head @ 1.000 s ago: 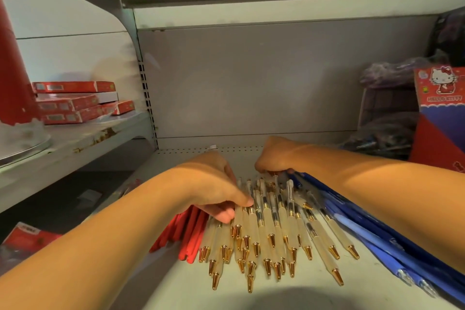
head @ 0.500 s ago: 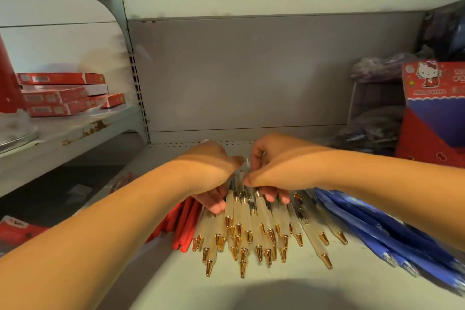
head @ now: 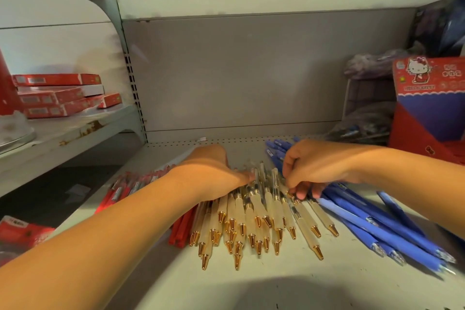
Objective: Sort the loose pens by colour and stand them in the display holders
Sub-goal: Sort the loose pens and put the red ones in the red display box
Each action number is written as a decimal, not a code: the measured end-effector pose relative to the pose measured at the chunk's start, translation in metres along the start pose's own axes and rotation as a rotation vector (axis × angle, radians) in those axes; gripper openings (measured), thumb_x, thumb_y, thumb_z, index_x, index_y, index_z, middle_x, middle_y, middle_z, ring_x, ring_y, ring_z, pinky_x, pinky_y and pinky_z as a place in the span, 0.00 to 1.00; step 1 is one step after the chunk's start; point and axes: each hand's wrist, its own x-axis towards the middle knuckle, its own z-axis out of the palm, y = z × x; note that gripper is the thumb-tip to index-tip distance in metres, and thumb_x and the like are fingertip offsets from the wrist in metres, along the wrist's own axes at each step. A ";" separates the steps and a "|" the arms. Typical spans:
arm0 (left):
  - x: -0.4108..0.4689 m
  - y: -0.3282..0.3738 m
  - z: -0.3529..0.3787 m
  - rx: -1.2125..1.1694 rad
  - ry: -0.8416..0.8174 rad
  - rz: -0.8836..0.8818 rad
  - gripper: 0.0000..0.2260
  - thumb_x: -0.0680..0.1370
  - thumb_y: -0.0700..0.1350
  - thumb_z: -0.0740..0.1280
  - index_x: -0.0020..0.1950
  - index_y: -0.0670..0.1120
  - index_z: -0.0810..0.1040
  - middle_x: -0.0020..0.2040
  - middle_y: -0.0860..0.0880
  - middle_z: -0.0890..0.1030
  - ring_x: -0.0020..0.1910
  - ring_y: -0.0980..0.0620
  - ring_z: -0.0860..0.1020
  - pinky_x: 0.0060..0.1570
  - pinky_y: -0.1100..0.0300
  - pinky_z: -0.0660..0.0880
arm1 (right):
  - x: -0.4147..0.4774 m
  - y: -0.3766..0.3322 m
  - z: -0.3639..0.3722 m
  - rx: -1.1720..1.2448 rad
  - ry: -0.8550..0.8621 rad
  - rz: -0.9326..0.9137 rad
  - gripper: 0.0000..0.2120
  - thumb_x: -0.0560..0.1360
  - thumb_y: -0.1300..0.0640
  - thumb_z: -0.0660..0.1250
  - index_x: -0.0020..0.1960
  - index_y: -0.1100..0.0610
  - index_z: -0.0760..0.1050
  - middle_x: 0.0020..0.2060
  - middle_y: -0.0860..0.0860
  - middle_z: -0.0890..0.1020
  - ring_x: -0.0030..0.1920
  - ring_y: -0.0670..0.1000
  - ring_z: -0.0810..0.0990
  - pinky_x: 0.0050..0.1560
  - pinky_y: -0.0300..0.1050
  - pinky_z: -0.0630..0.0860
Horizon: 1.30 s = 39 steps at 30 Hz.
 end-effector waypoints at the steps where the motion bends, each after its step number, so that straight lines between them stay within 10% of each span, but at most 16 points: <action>1: 0.000 0.000 0.000 -0.003 -0.003 0.001 0.20 0.74 0.67 0.66 0.45 0.51 0.74 0.43 0.52 0.79 0.39 0.56 0.76 0.31 0.62 0.67 | 0.001 0.001 0.002 0.036 -0.021 -0.009 0.05 0.74 0.64 0.70 0.50 0.62 0.79 0.37 0.56 0.86 0.34 0.50 0.83 0.31 0.39 0.78; 7: -0.002 -0.002 0.003 -0.092 -0.061 -0.011 0.23 0.73 0.65 0.69 0.48 0.44 0.78 0.33 0.46 0.85 0.22 0.53 0.75 0.24 0.64 0.71 | 0.000 -0.005 0.012 0.216 -0.041 -0.007 0.10 0.74 0.62 0.72 0.53 0.63 0.77 0.35 0.57 0.84 0.31 0.50 0.81 0.30 0.38 0.77; 15: -0.002 0.000 0.004 -0.071 -0.043 -0.026 0.24 0.71 0.69 0.69 0.45 0.47 0.77 0.26 0.51 0.80 0.20 0.55 0.75 0.22 0.66 0.70 | -0.004 -0.015 0.022 0.282 -0.013 -0.014 0.15 0.73 0.67 0.72 0.57 0.58 0.73 0.31 0.54 0.84 0.31 0.50 0.81 0.31 0.38 0.78; 21: 0.000 0.001 0.006 0.008 -0.022 -0.007 0.22 0.68 0.72 0.68 0.42 0.55 0.67 0.41 0.56 0.74 0.39 0.58 0.72 0.30 0.62 0.65 | -0.004 -0.021 0.026 0.266 -0.003 -0.035 0.10 0.74 0.70 0.67 0.52 0.60 0.77 0.33 0.56 0.81 0.29 0.50 0.79 0.27 0.38 0.76; 30: -0.002 -0.006 0.002 -0.160 -0.085 -0.046 0.20 0.73 0.65 0.69 0.47 0.49 0.73 0.33 0.48 0.81 0.21 0.55 0.78 0.24 0.64 0.76 | -0.029 -0.018 0.013 0.256 -0.068 -0.073 0.09 0.73 0.71 0.66 0.52 0.62 0.76 0.30 0.54 0.81 0.29 0.49 0.78 0.30 0.37 0.76; 39: -0.002 -0.009 -0.011 -0.277 -0.129 -0.061 0.18 0.78 0.56 0.69 0.51 0.40 0.78 0.32 0.43 0.82 0.25 0.48 0.80 0.26 0.59 0.78 | -0.056 -0.013 0.017 -0.052 -0.211 -0.177 0.04 0.75 0.61 0.70 0.46 0.53 0.79 0.31 0.49 0.81 0.28 0.45 0.77 0.31 0.38 0.74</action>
